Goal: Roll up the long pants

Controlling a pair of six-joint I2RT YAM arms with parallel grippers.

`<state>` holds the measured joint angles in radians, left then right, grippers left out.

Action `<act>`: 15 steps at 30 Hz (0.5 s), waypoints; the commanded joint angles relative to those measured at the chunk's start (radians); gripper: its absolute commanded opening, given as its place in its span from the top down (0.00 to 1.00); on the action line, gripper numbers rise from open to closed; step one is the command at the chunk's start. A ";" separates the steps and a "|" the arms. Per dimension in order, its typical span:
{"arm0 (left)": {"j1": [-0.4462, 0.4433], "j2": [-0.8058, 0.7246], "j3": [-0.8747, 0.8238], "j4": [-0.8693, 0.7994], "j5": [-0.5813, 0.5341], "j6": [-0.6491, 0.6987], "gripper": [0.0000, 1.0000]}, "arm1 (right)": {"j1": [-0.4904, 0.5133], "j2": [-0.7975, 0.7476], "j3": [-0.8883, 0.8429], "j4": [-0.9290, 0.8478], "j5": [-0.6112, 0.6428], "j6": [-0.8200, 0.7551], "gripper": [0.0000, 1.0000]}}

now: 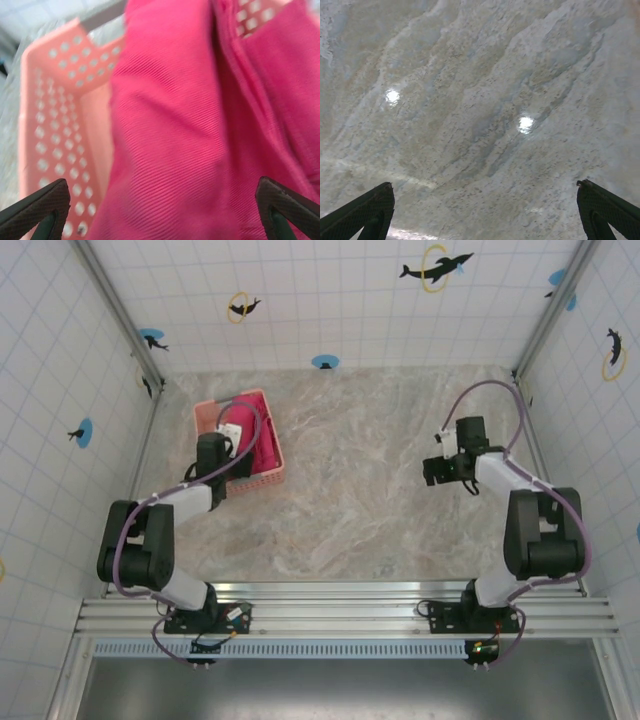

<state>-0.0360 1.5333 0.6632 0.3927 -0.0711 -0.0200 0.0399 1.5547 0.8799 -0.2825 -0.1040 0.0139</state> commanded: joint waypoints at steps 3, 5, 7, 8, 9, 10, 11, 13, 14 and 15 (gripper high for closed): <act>-0.018 -0.029 -0.121 0.186 0.037 0.093 0.02 | -0.022 -0.077 -0.175 0.500 0.035 -0.009 0.03; -0.018 -0.030 -0.129 0.200 0.039 0.095 0.03 | -0.029 -0.059 -0.212 0.589 -0.006 0.035 0.03; -0.019 -0.032 -0.132 0.203 0.041 0.095 0.02 | -0.020 -0.050 -0.254 0.676 0.001 0.054 0.03; -0.018 -0.034 -0.137 0.210 0.043 0.097 0.03 | -0.018 -0.047 -0.273 0.725 0.017 0.060 0.03; -0.019 -0.039 -0.149 0.227 0.052 0.098 0.03 | -0.018 -0.046 -0.271 0.733 0.036 0.047 0.03; -0.018 -0.039 -0.159 0.246 0.063 0.104 0.03 | -0.019 -0.034 -0.274 0.764 0.050 0.052 0.03; -0.018 -0.041 -0.165 0.254 0.068 0.104 0.03 | -0.022 -0.014 -0.265 0.765 0.035 0.053 0.03; -0.016 -0.041 -0.159 0.240 0.071 0.103 0.03 | -0.011 0.016 -0.225 0.717 -0.005 0.018 0.03; -0.015 -0.041 -0.158 0.236 0.075 0.101 0.03 | -0.004 0.018 -0.221 0.709 -0.021 0.005 0.03; -0.013 -0.039 -0.155 0.234 0.080 0.099 0.02 | -0.002 0.005 -0.239 0.732 -0.011 0.005 0.03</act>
<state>-0.0513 1.5005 0.5289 0.6487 -0.0334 0.0463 0.0246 1.5547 0.6289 0.3622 -0.1001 0.0402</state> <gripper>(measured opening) 0.975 0.966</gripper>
